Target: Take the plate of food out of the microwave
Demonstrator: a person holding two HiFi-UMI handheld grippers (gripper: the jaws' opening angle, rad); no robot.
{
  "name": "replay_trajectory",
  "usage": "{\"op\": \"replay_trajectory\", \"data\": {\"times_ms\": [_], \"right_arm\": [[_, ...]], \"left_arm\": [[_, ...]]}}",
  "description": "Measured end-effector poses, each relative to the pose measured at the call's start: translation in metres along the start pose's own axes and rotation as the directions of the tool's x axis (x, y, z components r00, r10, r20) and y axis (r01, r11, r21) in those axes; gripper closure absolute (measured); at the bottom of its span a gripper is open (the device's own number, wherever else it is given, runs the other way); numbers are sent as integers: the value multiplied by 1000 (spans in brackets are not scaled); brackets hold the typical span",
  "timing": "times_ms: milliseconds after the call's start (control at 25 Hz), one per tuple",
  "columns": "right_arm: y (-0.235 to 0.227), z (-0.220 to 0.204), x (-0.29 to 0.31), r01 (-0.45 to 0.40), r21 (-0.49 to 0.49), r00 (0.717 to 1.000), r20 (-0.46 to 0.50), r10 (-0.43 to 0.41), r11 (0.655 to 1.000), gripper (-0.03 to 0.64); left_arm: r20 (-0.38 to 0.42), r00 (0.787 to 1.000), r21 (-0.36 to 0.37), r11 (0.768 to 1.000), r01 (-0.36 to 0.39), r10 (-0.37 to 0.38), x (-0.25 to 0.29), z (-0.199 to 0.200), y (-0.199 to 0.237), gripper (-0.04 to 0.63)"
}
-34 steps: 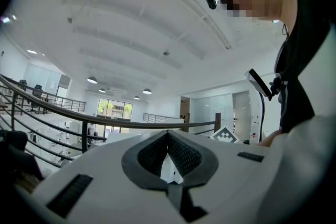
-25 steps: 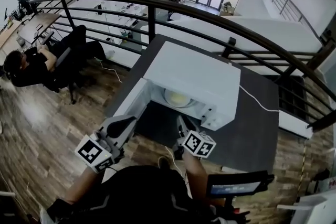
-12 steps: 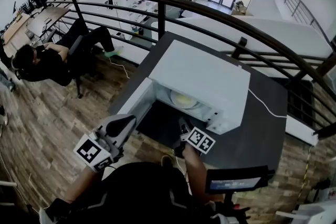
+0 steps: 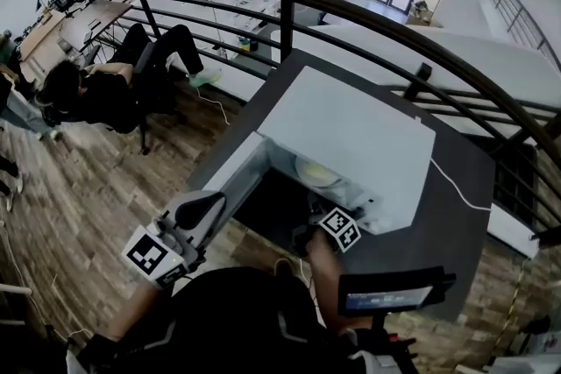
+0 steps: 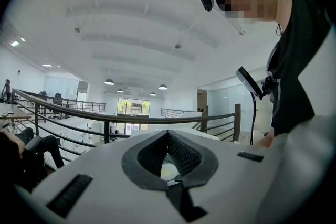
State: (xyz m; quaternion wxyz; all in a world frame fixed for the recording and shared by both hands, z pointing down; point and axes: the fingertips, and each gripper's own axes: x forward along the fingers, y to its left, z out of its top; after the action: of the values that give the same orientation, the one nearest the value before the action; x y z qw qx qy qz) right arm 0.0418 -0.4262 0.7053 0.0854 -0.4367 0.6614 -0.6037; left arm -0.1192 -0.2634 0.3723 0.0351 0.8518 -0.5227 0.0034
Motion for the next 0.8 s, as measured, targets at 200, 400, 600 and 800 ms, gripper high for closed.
{"op": "replay_trajectory", "data": {"times_ms": [200, 400, 600, 800], "right_arm": [[-5, 7, 24, 12, 80, 1000, 6, -13, 997, 370], [-5, 11, 39, 14, 123, 1000, 4, -14, 992, 370], [-9, 12, 48, 4, 189, 1000, 3, -4, 982, 368], [-6, 12, 49, -5, 218, 1000, 9, 3, 976, 360]], "left_arm": [[-10, 999, 9, 999, -34, 34, 3, 1, 9, 591], [-17, 998, 9, 998, -56, 56, 7, 1, 14, 591], [-23, 997, 10, 997, -75, 75, 9, 0, 13, 591], [-31, 995, 11, 996, -93, 94, 9, 0, 13, 591]]}}
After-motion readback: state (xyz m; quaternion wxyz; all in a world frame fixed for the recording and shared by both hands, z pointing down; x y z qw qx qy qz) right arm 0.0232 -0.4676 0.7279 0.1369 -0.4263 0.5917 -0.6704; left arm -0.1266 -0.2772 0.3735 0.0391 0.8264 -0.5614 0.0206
